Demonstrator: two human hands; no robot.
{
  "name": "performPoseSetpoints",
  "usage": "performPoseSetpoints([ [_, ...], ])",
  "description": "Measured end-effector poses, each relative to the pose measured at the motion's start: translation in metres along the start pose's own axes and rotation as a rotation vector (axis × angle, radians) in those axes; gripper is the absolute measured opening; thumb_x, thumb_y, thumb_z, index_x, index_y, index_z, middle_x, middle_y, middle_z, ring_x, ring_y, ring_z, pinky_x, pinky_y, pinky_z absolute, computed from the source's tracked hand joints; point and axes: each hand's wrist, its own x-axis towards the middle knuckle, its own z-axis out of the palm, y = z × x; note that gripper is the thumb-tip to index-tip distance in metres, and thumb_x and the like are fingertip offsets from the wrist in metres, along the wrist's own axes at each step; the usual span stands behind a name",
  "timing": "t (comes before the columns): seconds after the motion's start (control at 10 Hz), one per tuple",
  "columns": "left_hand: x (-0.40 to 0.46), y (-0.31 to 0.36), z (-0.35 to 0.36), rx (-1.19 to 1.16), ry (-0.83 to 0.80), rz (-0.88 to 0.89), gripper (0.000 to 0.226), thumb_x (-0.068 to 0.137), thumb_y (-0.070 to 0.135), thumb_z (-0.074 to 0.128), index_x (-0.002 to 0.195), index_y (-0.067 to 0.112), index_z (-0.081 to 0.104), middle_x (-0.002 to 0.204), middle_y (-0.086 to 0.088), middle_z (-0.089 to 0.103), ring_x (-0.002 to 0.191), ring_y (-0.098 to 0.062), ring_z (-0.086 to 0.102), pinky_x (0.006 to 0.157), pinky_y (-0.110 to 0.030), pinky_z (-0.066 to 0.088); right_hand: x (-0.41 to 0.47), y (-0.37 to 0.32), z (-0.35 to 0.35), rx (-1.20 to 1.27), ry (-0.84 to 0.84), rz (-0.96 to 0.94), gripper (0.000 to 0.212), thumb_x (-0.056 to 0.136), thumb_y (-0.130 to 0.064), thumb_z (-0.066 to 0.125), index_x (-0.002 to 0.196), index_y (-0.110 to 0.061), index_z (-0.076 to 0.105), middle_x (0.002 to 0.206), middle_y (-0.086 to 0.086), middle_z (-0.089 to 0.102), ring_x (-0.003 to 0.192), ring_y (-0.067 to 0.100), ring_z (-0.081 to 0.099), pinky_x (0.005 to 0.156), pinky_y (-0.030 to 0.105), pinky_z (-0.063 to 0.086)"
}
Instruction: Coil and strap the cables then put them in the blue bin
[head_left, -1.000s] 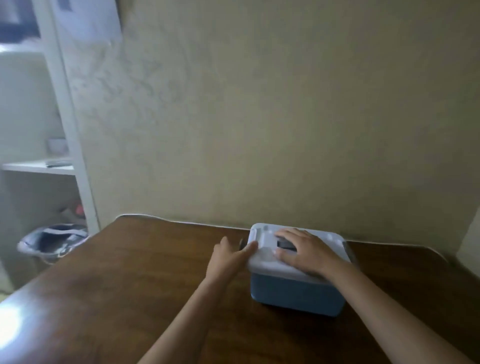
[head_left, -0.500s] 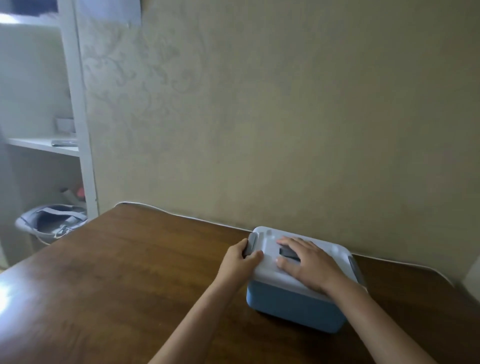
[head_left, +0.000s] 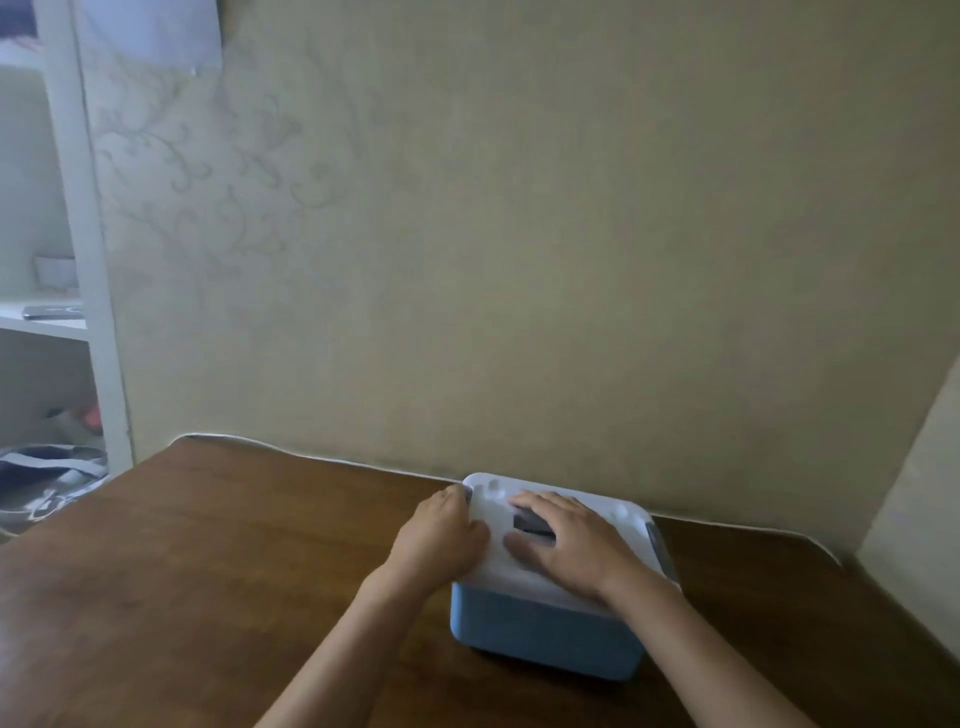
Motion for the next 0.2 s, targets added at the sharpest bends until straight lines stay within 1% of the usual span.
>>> performPoseSetpoints([
  [0.1, 0.002, 0.020, 0.009, 0.064, 0.138, 0.159, 0.045, 0.094, 0.027, 0.050, 0.138, 0.021, 0.048, 0.141, -0.001, 0.047, 0.132, -0.024, 0.043, 0.104, -0.032, 0.035, -0.010, 0.000, -0.003, 0.123, 0.145, -0.023, 0.046, 0.099, -0.040, 0.060, 0.144, -0.032, 0.051, 0.146, -0.014, 0.052, 0.135, 0.007, 0.047, 0.113, 0.025, 0.036],
  [0.2, 0.005, 0.029, 0.018, 0.219, 0.073, 0.222, 0.038, 0.094, 0.044, 0.045, 0.127, 0.027, 0.057, 0.136, 0.003, 0.052, 0.130, -0.021, 0.046, 0.106, -0.033, 0.034, -0.035, -0.010, -0.036, 0.378, 0.488, -0.032, 0.024, 0.102, -0.026, 0.057, 0.124, -0.032, 0.064, 0.126, -0.017, 0.064, 0.120, 0.004, 0.059, 0.105, 0.029, 0.047],
])
